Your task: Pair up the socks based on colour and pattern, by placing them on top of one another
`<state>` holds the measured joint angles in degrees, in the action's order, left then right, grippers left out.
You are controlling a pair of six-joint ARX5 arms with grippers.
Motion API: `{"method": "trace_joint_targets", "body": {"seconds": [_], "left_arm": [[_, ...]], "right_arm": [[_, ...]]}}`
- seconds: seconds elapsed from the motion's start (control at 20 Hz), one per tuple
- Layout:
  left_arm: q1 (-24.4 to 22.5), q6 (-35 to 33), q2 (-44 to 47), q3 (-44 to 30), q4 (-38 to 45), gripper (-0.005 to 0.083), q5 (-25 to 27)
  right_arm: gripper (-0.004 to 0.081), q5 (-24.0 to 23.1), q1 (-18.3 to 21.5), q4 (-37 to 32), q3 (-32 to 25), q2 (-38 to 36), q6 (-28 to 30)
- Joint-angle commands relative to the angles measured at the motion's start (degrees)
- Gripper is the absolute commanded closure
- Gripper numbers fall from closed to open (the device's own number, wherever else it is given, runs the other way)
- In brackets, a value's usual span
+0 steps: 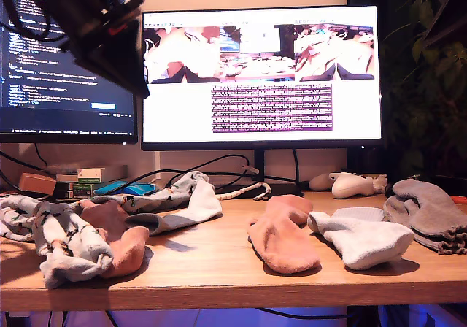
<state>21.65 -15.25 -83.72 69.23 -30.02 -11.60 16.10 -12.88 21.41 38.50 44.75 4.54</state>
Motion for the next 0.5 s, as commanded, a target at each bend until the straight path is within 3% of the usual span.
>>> {"method": "trace_joint_targets", "body": {"seconds": [0.0, 0.1, 0.2, 0.4, 0.45], "left_arm": [[-2.5, -1.5, -3.1, -0.6, 1.4, 0.0795, 0.7], [-4.9, -4.6, -5.8, -0.6, 1.6, 0.0712, 0.5], [-6.0, -4.9, -8.3, -0.6, 4.3, 0.0686, 0.4], [-5.4, -5.1, -13.2, 1.3, 8.7, 0.0637, -3.3], [-4.8, -8.5, -14.4, 1.6, 8.6, 0.0601, -3.5]], "right_arm": [[0.0783, 0.5, -0.3, -0.6, -1.2, 1.1, 0.0], [0.0783, 1.2, -0.8, -0.8, -1.2, 1.9, 0.0], [0.0783, 1.5, -1.2, -0.9, -1.2, 2.4, 0.0], [0.0783, 1.5, -1.9, -1.0, -1.2, 3.4, 0.1], [0.0783, 1.5, -2.0, -1.0, -1.2, 3.8, 0.1]]}}
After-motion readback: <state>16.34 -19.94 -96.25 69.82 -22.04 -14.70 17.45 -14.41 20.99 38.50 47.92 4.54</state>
